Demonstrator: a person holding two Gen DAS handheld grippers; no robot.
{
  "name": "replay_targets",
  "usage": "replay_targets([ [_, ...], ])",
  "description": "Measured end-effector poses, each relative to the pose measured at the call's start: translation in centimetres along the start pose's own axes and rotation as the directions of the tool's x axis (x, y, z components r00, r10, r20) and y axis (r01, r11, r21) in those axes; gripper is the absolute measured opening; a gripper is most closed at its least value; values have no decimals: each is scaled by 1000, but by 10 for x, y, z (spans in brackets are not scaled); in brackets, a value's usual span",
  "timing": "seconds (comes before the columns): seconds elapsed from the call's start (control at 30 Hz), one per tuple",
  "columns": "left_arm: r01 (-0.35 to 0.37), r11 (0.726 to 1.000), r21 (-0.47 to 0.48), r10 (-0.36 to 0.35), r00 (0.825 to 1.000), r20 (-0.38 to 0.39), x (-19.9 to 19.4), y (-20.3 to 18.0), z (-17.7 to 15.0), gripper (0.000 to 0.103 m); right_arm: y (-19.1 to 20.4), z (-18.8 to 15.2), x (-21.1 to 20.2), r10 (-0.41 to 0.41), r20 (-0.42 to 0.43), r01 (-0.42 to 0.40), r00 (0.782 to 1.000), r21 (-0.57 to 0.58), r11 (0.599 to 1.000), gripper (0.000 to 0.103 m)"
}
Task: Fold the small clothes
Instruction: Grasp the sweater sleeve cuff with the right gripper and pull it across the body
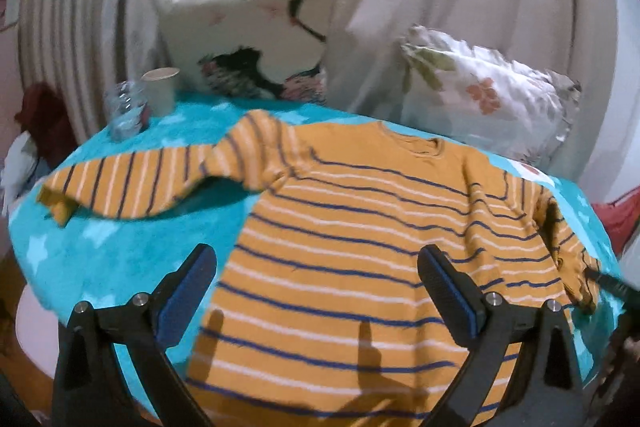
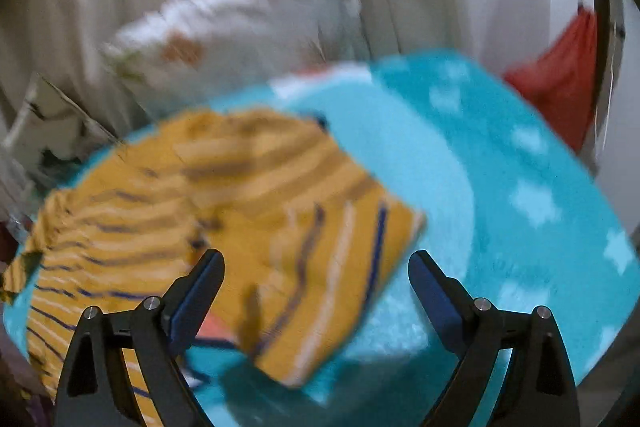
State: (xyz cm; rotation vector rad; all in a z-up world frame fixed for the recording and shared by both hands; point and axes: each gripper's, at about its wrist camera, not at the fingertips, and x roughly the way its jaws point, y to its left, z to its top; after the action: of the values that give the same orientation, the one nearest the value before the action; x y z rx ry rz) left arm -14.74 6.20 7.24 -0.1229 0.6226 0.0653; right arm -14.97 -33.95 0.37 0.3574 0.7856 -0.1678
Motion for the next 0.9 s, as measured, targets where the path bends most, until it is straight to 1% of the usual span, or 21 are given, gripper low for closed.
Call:
replay_targets([
  [0.07,-8,1000,-14,8,1000,-1,-3,9,0,100,-3,-5,13,-14,-22,14,1000,0,1000,95],
  [0.13,-3,1000,-30,3,1000,1,-5,15,0,100,7,-7,12,-36,13,36,999,-38,999,87],
  [0.17,-6,1000,-29,6,1000,1,-7,16,0,100,11,-7,10,-11,22,12,1000,-51,999,85],
  [0.2,-4,999,-36,4,1000,4,-8,18,-1,100,15,-7,9,16,28,-14,999,-60,998,77],
  [0.23,0,999,-45,0,1000,8,-8,21,-1,100,18,-9,9,18,28,-16,999,-71,997,56],
  [0.27,1,999,-49,-1,1000,11,-9,24,-2,100,23,-10,9,4,22,-2,1000,-95,995,42],
  [0.3,3,999,-52,-2,1000,14,-10,26,-2,100,25,-10,10,-9,13,11,1000,-121,993,23],
  [0.33,1,999,-52,0,1000,16,-10,27,-2,100,25,-10,7,-1,10,3,1000,-124,992,18],
  [0.37,-5,999,-48,5,1000,16,-11,28,-3,100,23,-7,2,25,14,-24,1000,-112,993,17],
  [0.4,-10,999,-47,10,1000,16,-10,30,-3,100,11,0,-8,42,34,-39,999,-84,996,16],
  [0.43,-14,998,-53,15,1000,16,-10,33,-3,100,5,10,-17,28,63,-24,998,-60,998,16],
  [0.5,-13,997,-71,14,1000,16,-10,40,-2,100,-26,33,-40,-44,140,43,989,13,999,16],
  [0.57,-15,996,-92,16,1000,13,-9,48,-2,100,-55,53,-53,-107,183,90,977,100,991,16],
  [0.6,-15,995,-101,17,1000,12,-9,52,-2,100,-70,62,-58,-120,193,93,974,143,985,16],
  [0.63,-14,994,-109,15,1000,12,-10,56,-2,100,-87,73,-59,-111,190,73,975,195,978,16],
  [0.67,-12,993,-115,13,1000,13,-10,58,-1,100,-96,79,-58,-97,184,54,978,226,973,16],
  [0.73,-17,993,-117,20,999,24,-14,64,-2,100,-98,91,-52,-65,166,22,984,246,969,16],
  [0.77,-22,993,-116,25,999,28,-16,66,-3,100,-91,95,-50,-49,160,9,986,236,972,16],
  [0.83,-40,993,-110,44,998,34,-19,75,-5,100,-68,105,-44,32,146,-60,989,194,979,16],
  [0.87,-44,993,-111,48,998,34,-19,78,-5,100,-52,111,-39,92,134,-114,987,170,979,16],
  [0.9,-47,992,-114,51,998,35,-20,83,-6,100,-33,117,-34,159,120,-175,980,141,974,16],
])
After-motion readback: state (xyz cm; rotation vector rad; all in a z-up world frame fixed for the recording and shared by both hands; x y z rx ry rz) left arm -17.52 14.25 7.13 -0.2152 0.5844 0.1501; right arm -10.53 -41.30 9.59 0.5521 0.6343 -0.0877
